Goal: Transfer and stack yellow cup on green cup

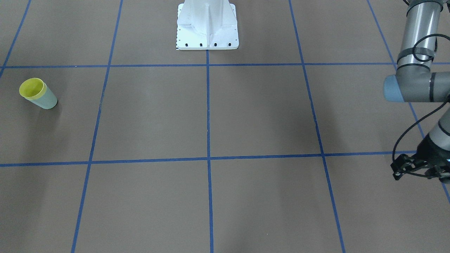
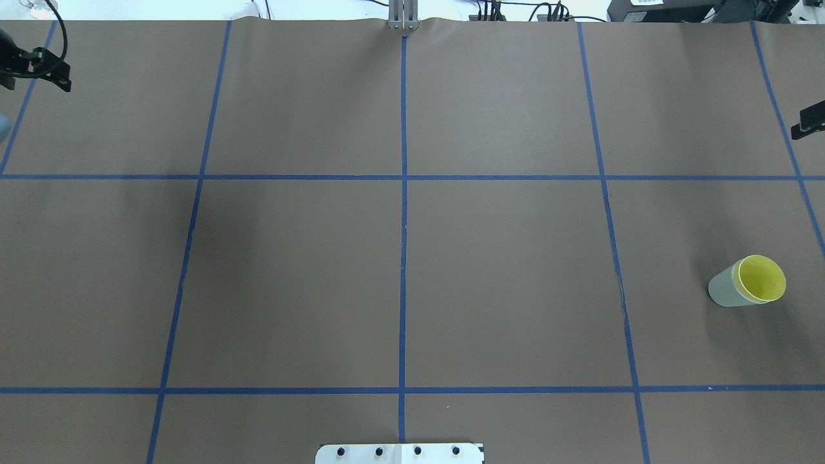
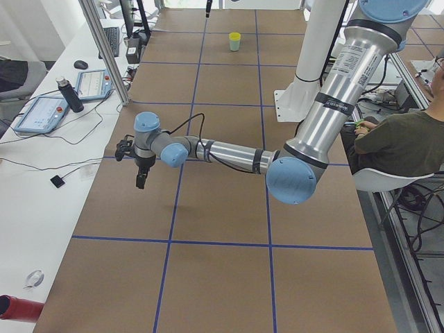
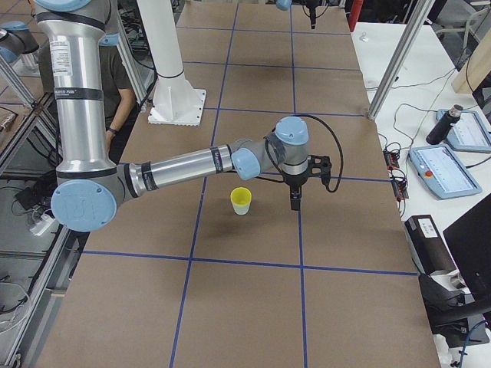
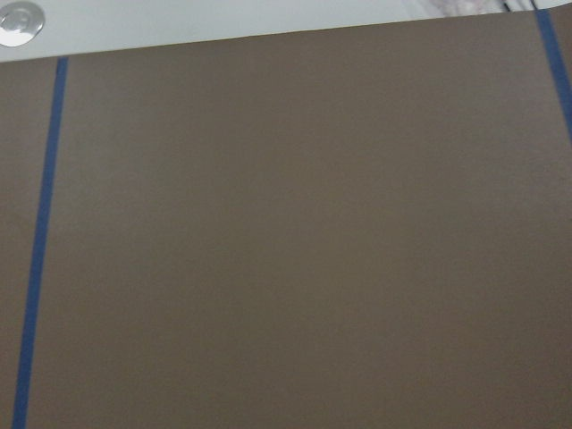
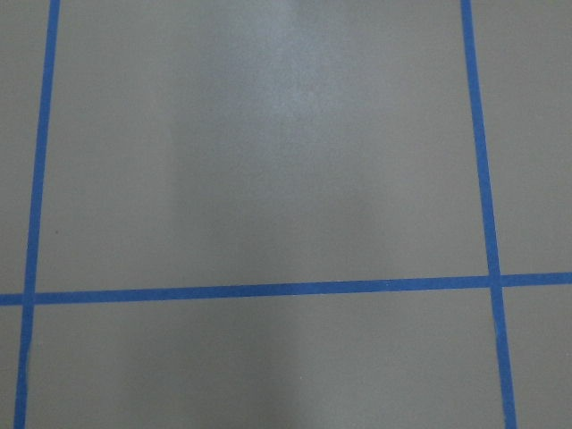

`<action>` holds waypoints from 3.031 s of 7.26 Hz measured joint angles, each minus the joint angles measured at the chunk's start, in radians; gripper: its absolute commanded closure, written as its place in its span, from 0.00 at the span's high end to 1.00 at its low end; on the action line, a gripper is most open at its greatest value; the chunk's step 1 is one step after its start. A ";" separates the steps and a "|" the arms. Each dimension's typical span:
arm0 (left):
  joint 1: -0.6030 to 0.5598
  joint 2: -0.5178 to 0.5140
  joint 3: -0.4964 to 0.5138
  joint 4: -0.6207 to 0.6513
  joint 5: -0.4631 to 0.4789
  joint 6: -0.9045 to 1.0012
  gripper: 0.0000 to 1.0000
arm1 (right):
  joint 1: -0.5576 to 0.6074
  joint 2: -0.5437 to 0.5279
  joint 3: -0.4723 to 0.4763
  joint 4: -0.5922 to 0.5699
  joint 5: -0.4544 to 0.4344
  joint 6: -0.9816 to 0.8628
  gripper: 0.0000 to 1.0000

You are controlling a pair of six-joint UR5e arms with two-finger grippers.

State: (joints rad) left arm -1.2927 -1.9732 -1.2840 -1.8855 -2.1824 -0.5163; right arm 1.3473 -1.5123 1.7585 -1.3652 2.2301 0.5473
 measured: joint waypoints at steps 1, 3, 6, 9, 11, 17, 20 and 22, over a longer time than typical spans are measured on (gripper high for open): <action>-0.069 0.025 -0.004 0.058 -0.092 0.069 1.00 | 0.015 0.028 -0.047 -0.001 0.002 -0.008 0.99; -0.191 0.051 -0.009 0.175 -0.272 0.168 1.00 | 0.041 0.097 -0.167 -0.002 0.013 -0.020 0.99; -0.267 0.085 -0.036 0.224 -0.323 0.530 1.00 | 0.095 0.151 -0.301 -0.020 0.051 -0.119 1.00; -0.286 0.252 -0.167 0.225 -0.188 0.587 1.00 | 0.189 0.125 -0.293 -0.102 0.093 -0.267 0.99; -0.282 0.292 -0.213 0.227 -0.131 0.514 1.00 | 0.211 0.050 -0.215 -0.113 0.094 -0.296 1.00; -0.278 0.329 -0.293 0.222 -0.124 0.502 1.00 | 0.213 -0.019 -0.172 -0.102 0.121 -0.299 1.00; -0.277 0.342 -0.300 0.223 -0.127 0.503 1.00 | 0.213 -0.023 -0.165 -0.101 0.126 -0.299 1.00; -0.277 0.348 -0.300 0.223 -0.131 0.503 1.00 | 0.213 -0.022 -0.165 -0.101 0.124 -0.299 1.00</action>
State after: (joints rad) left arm -1.5693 -1.6255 -1.5838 -1.6625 -2.3136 -0.0129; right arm 1.5601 -1.5345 1.5933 -1.4664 2.3536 0.2485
